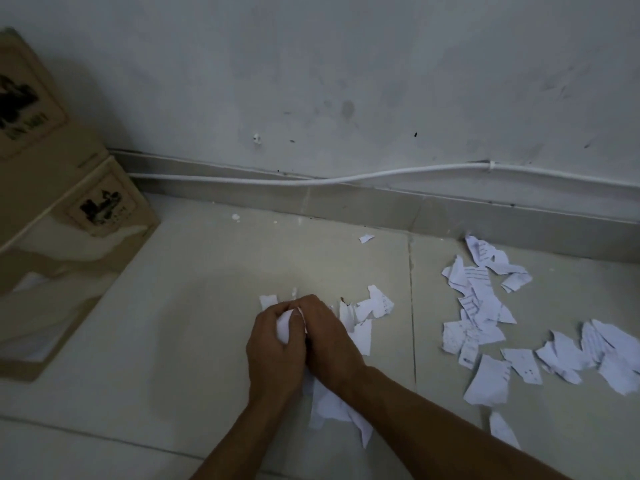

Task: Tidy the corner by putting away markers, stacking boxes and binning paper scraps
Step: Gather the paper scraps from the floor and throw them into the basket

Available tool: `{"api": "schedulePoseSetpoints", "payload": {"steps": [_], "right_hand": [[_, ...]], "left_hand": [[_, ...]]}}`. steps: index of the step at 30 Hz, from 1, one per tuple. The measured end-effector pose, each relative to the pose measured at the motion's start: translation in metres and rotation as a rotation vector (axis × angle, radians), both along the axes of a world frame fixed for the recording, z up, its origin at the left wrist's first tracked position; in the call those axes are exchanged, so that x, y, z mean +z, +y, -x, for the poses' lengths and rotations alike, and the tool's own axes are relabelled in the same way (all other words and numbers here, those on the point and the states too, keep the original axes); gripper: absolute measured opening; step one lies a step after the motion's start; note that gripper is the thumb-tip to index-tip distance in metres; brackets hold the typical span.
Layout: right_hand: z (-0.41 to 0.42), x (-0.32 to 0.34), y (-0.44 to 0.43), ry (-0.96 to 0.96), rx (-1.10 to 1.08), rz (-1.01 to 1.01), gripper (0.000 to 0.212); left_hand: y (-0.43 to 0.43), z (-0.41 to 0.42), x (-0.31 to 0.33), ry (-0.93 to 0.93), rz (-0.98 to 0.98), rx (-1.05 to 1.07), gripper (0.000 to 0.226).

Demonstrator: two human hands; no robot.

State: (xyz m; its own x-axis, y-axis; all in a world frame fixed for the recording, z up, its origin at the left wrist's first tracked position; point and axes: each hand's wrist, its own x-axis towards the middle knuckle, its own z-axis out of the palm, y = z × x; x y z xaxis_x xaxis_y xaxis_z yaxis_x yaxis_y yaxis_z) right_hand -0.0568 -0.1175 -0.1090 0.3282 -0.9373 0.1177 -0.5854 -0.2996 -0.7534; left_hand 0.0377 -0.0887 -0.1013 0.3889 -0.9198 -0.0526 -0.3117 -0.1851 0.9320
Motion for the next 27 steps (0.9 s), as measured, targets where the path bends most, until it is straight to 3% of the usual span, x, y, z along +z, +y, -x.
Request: {"api": "schedulePoseSetpoints", "payload": {"steps": [8, 14, 17, 19, 21, 24, 27], "right_hand": [[-0.032, 0.033, 0.003, -0.033, 0.065, 0.032, 0.033], [-0.067, 0.067, 0.005, 0.047, 0.146, 0.14, 0.036], [-0.097, 0.083, 0.014, -0.269, 0.033, 0.104, 0.052], [-0.12, 0.096, 0.016, -0.117, 0.183, 0.366, 0.03], [-0.146, 0.115, 0.019, -0.092, 0.257, 0.3, 0.016], [-0.18, 0.137, 0.031, -0.233, 0.349, 0.305, 0.017], [-0.217, 0.15, 0.044, -0.228, 0.447, 0.345, 0.02]], "left_hand": [[0.007, -0.036, 0.035, -0.024, 0.03, 0.01, 0.01], [0.024, -0.07, 0.083, -0.059, 0.103, 0.091, 0.009], [0.04, -0.099, 0.109, -0.08, 0.174, 0.162, 0.009], [0.048, -0.115, 0.123, -0.076, 0.192, 0.187, 0.009], [0.06, -0.134, 0.137, -0.087, 0.216, 0.227, 0.009], [0.082, -0.161, 0.16, -0.12, 0.255, 0.318, 0.012], [0.108, -0.185, 0.18, -0.139, 0.276, 0.417, 0.014]]}}
